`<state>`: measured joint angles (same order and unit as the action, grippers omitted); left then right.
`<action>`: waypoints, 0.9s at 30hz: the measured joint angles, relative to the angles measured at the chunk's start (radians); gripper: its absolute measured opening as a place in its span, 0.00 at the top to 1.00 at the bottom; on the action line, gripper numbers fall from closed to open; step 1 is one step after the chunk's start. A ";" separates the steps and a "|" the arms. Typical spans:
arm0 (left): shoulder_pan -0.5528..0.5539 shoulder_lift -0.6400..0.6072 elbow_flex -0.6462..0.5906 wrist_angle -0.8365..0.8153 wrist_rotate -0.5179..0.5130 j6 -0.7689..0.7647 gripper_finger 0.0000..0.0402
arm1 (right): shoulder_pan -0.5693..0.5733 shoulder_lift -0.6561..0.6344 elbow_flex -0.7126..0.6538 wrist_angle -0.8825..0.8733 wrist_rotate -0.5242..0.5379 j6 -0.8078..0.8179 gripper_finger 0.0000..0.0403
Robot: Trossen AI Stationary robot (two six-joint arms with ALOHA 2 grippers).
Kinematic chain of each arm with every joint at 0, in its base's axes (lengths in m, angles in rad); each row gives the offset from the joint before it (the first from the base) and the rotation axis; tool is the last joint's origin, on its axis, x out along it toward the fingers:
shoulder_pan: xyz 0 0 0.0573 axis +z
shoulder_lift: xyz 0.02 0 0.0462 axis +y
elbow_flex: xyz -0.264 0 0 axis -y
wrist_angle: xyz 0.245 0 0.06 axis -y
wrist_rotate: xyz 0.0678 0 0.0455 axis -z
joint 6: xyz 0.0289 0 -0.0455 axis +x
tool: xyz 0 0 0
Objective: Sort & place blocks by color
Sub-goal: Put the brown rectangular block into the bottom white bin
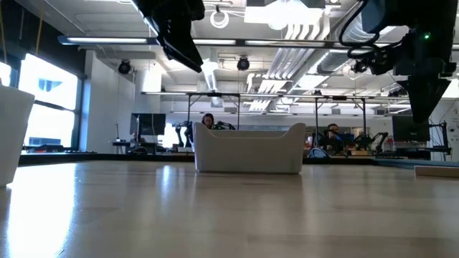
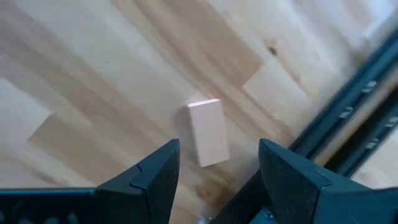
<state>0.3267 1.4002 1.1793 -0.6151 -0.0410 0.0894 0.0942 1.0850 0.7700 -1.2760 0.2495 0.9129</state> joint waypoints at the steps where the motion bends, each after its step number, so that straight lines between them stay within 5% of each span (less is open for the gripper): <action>1: 0.000 0.000 0.000 0.000 0.000 0.000 0.48 | -0.013 0.004 0.000 0.009 -0.014 -0.021 0.49; 27: 0.000 0.000 0.000 0.002 0.002 0.000 0.48 | -0.204 0.354 0.000 0.083 -0.196 -0.289 0.49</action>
<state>0.3264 1.4002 1.1793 -0.6127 -0.0387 0.0898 -0.1095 1.4389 0.7700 -1.1931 0.0535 0.6234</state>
